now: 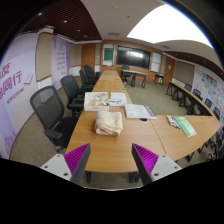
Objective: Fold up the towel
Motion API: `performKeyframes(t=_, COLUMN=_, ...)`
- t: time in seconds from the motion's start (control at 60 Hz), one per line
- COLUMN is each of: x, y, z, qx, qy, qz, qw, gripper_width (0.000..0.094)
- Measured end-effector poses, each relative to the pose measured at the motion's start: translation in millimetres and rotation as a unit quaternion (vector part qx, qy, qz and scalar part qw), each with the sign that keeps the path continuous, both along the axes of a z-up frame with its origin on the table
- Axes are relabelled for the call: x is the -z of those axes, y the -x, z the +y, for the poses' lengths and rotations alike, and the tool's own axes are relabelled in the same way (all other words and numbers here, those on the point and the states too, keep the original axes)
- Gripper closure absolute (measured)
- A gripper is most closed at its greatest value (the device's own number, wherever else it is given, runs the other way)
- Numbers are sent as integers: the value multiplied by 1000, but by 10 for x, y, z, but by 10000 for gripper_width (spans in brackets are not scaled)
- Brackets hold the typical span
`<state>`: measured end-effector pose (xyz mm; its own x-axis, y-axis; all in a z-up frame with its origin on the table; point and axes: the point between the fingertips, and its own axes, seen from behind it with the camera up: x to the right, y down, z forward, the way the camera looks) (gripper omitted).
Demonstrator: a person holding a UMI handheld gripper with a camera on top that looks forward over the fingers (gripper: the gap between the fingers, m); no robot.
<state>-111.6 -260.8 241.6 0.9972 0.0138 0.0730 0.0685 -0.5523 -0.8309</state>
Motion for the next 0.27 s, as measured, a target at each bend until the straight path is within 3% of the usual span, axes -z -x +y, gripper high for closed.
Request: performKeyframes(t=0.267, x=-135, y=57, z=-342, qx=-1, qy=-7, qz=3, qw=1000, gripper_width=80)
